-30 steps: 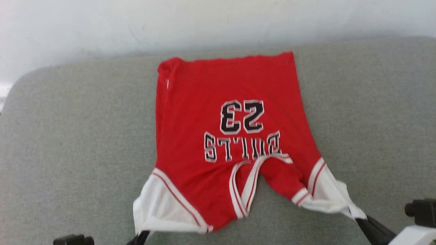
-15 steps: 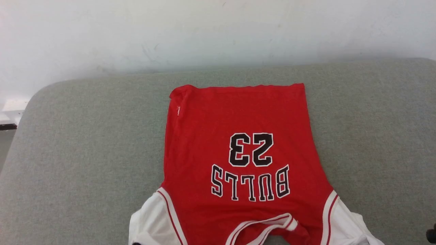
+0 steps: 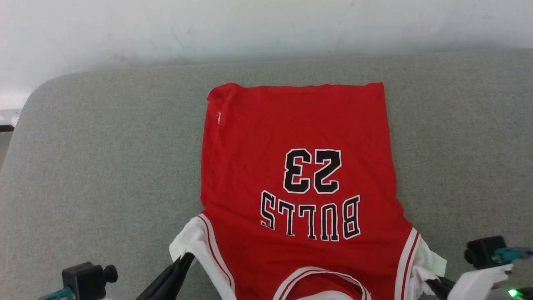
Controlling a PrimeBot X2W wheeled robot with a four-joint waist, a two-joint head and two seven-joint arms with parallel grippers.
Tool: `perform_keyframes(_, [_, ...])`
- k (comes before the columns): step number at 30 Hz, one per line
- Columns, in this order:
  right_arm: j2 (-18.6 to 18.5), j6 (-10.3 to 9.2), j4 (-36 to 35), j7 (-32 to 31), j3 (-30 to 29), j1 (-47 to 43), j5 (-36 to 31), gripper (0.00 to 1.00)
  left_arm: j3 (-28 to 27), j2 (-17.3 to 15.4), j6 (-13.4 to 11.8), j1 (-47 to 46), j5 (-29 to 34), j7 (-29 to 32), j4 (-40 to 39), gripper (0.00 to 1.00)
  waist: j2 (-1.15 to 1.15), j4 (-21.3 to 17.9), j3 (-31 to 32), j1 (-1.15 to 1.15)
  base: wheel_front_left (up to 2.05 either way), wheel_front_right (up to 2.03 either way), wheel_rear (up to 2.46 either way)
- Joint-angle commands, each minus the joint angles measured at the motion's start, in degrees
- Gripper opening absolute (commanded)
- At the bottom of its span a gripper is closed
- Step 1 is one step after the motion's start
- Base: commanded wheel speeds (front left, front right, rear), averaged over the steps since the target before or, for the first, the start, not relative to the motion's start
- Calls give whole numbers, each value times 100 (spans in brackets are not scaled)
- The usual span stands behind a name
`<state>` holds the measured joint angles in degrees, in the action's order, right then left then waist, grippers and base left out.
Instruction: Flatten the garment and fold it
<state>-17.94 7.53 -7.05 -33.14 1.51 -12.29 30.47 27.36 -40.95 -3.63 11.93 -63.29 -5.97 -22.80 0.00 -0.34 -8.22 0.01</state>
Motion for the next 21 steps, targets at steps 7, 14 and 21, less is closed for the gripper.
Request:
perform_keyframes(7, [22, -4, 1425, 386, 563, 706, -88, 0, 76, 47, -10, -273, 181, 95, 110, 0, 0, 30, -58, -1, 0, 0, 0])
perform_keyframes(14, [51, -4, 2059, 952, 764, 1075, 41, 100, 133, 115, -21, -368, 246, 97, 214, 0, 0, -20, -100, -1, 0, 0, 0])
perform_keyframes(21, [-235, -4, 996, 911, 175, 676, 309, 100, 150, 163, 39, -341, 250, 5, 253, 0, 0, -51, -109, -1, 0, 0, 0])
